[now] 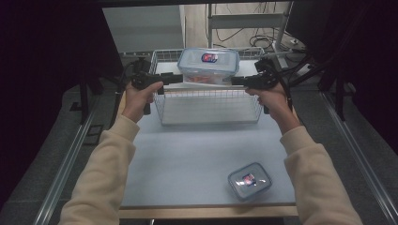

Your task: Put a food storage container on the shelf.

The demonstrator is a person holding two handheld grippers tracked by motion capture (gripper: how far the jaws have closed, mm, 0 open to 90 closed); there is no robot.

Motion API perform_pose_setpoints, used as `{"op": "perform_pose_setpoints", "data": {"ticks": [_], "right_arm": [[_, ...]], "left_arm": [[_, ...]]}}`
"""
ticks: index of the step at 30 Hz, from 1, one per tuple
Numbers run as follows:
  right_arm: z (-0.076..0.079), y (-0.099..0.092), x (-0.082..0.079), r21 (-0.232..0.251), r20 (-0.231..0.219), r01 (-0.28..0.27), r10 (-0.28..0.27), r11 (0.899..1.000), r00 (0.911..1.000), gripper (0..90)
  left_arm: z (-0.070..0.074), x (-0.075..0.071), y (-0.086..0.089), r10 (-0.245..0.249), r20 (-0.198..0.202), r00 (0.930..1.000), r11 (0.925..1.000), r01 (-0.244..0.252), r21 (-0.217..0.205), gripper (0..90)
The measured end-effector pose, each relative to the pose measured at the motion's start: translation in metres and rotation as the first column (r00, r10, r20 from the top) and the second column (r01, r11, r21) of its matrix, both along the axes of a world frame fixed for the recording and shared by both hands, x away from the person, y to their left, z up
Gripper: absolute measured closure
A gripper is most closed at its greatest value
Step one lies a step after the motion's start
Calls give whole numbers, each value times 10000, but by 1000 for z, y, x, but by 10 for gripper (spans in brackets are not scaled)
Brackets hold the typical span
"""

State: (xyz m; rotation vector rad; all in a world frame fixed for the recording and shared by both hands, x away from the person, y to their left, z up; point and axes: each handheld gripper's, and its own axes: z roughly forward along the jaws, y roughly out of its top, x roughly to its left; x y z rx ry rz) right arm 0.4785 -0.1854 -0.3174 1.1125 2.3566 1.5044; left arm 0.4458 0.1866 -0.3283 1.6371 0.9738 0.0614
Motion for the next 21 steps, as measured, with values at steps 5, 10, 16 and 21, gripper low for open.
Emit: {"op": "perform_pose_setpoints", "data": {"ticks": [5,10,16,21], "right_arm": [[-13,12,9,45,-131,-136,136,9999,9998,893],[-19,13,18,92,-254,13,-11,10000,9997,894],[-19,6,24,157,-305,294,-290,9994,9991,894],[-18,3,26,218,-290,429,-422,9988,9987,895]], "left_arm": [[-6,-4,-1,-205,-65,9998,9998,205,12,350],[-9,-6,0,-311,-62,9995,9995,312,45,351],[-11,-7,1,-330,-136,9994,9994,331,23,351],[-13,-7,0,-371,-230,9990,9993,370,-48,350]]}}
